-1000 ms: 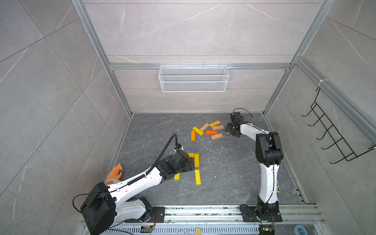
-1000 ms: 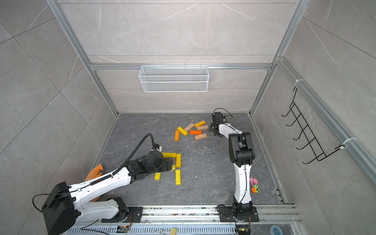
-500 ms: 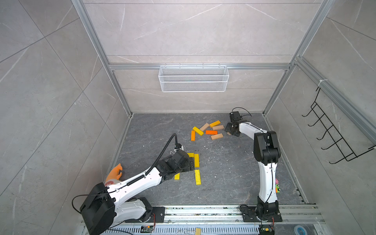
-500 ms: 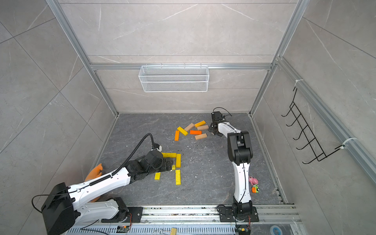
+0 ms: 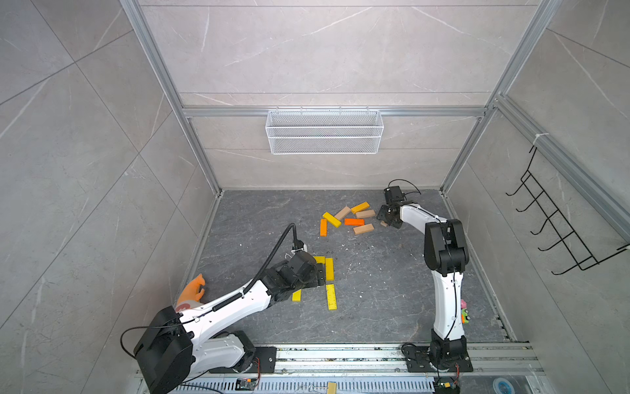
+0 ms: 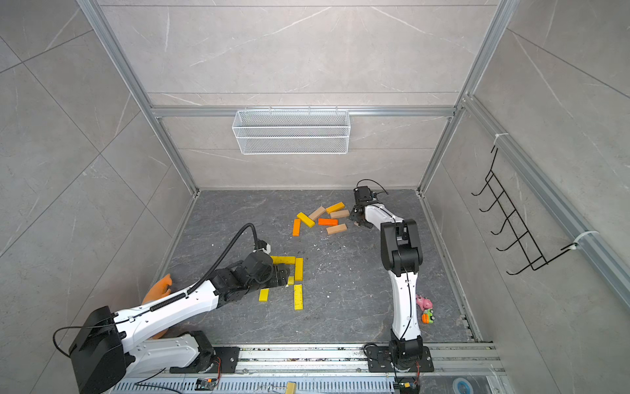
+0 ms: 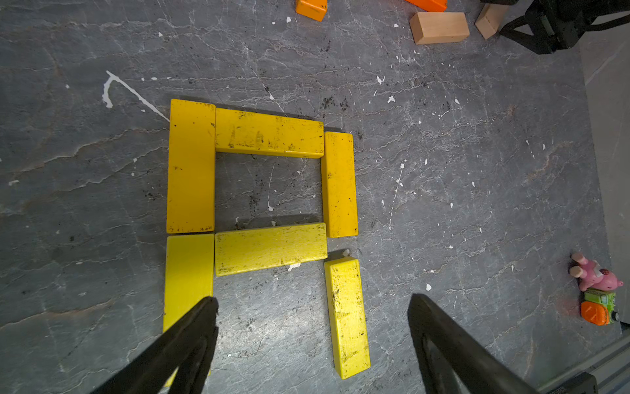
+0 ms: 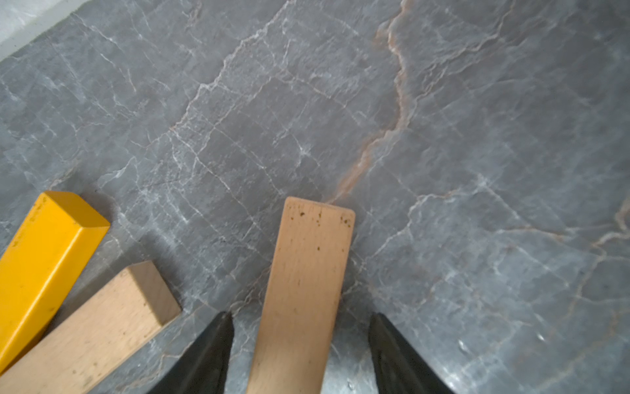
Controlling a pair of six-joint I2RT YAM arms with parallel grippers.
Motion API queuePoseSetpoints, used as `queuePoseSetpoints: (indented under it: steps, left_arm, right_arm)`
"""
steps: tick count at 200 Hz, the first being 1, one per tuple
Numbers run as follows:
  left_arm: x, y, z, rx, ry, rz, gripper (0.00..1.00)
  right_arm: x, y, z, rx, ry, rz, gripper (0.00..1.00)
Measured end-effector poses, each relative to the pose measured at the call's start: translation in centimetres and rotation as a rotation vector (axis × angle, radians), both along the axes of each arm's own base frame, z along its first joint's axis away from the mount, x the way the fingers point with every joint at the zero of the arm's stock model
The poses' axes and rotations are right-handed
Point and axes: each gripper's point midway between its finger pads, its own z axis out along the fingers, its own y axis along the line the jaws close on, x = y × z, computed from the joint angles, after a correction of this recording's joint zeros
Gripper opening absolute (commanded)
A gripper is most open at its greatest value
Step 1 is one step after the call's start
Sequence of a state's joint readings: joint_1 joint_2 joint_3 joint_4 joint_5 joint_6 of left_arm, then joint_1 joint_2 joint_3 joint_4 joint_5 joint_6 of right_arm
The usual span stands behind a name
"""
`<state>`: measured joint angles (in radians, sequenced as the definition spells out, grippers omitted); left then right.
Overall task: Assemble the number 8 with building blocks
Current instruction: Pick up the building block from the center of the board.
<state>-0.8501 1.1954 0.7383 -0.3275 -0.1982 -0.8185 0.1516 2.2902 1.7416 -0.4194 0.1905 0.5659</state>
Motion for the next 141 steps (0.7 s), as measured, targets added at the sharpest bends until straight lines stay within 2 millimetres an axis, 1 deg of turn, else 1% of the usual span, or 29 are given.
queuePoseSetpoints:
  steps: [40, 104, 141]
  left_arm:
    - [0.00, -0.01, 0.01, 0.000, 0.000, 0.000, 0.90]
    - [0.01, -0.01, 0.01, 0.000, -0.001, 0.000, 0.90]
    - [0.01, -0.02, 0.02, -0.001, -0.001, 0.000, 0.90]
  right_arm:
    - [0.00, 0.00, 0.00, 0.000, 0.000, 0.000, 0.66]
    - [-0.02, -0.12, -0.02, 0.003, 0.000, -0.009, 0.56]
    - [-0.08, -0.13, -0.07, 0.007, 0.002, -0.015, 0.48]
